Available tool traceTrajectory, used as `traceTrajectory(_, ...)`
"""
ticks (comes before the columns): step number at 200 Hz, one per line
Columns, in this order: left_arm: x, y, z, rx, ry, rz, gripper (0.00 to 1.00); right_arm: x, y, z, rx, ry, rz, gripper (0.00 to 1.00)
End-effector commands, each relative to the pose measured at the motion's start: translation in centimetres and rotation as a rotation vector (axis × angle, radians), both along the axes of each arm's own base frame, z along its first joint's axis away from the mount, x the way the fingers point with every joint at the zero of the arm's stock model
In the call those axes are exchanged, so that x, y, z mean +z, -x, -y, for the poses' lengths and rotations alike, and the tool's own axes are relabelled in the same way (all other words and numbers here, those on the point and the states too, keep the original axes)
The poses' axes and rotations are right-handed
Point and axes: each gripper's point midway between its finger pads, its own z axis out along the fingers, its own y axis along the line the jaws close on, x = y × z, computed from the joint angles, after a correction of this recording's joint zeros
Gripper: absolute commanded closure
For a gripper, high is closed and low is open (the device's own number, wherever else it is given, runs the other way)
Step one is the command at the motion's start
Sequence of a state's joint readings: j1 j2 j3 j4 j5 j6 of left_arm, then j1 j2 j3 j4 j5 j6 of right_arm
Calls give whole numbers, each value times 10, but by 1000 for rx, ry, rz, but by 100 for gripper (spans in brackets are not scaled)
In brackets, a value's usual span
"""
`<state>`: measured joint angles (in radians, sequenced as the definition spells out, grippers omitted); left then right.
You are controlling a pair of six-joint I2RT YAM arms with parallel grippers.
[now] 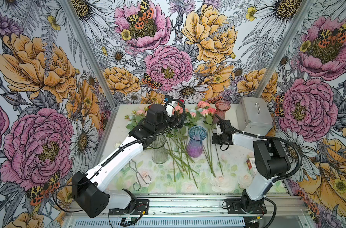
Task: Place the pink flowers into the vase
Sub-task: Pick up the flower at the center of the board.
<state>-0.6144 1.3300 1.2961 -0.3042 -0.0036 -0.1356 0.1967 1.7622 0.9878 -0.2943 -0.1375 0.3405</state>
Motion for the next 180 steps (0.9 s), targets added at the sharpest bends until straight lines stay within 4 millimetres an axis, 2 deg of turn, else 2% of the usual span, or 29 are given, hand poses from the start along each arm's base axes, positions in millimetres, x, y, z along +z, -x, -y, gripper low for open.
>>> traceTrajectory(1, 24, 2, -10, 39, 64, 18, 1, 25, -10, -8, 18, -23, 78, 100)
traceTrajectory(37, 30, -4, -18, 86, 85, 22, 1, 73, -9, -9, 16, -46, 193, 100)
traceTrajectory(61, 40, -5, -19, 87, 112, 28, 1, 114, -5, -11, 26, -56, 281, 100)
traceTrajectory(87, 55, 0, -13, 21, 147, 41, 1, 163, 2, -15, 58, -38, 392, 100)
traceTrajectory(118, 74, 0, 0, -77, 188, 47, 2, 220, 5, -19, 91, 12, 519, 100)
traceTrajectory(144, 91, 1, 23, -198, 237, 36, 2, 264, 4, -33, 160, 44, 640, 100)
traceTrajectory(180, 99, -17, 44, -269, 282, 6, 3, 318, 2, -59, 253, 42, 785, 100)
